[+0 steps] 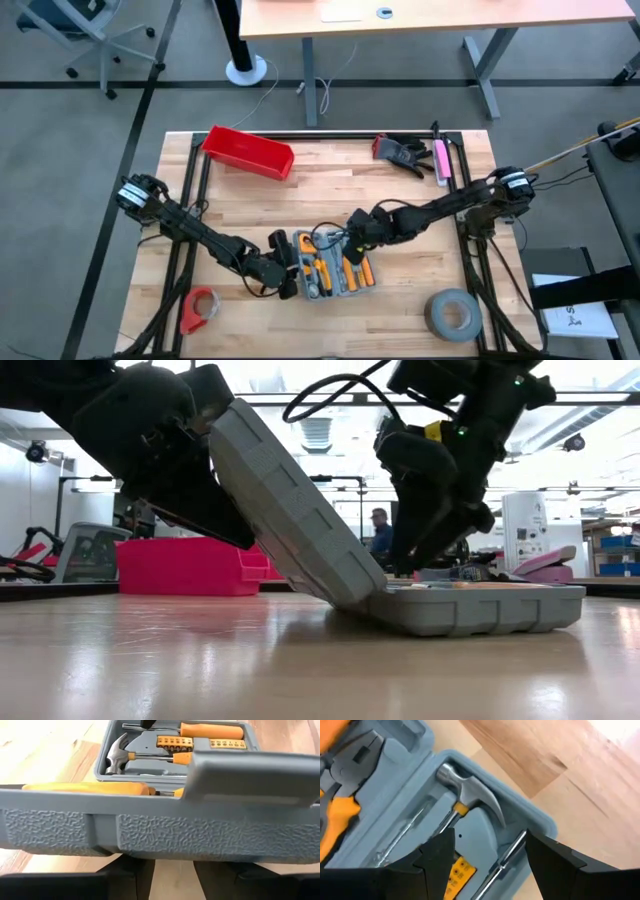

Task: Prefit tool cases
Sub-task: Remove the yellow hammer from the prefit tool case to the table

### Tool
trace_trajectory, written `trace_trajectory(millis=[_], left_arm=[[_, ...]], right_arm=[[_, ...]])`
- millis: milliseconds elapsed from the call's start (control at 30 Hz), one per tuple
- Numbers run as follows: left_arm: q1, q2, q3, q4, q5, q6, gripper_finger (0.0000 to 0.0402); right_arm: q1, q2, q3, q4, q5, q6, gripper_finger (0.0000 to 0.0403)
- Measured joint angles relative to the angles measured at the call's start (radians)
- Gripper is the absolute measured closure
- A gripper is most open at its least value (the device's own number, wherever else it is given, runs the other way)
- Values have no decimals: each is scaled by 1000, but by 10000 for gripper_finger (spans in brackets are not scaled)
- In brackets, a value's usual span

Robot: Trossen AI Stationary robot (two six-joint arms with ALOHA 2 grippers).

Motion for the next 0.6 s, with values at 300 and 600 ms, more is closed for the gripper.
trace_trajectory(millis=[300, 600], left_arm=[[0, 0, 0, -7, -1, -1, 278], [-2, 0, 0, -6, -1, -43, 269]], right_arm=[[-2, 0, 0, 0, -18, 63, 194], [-29, 45, 0, -20, -12, 69, 194]])
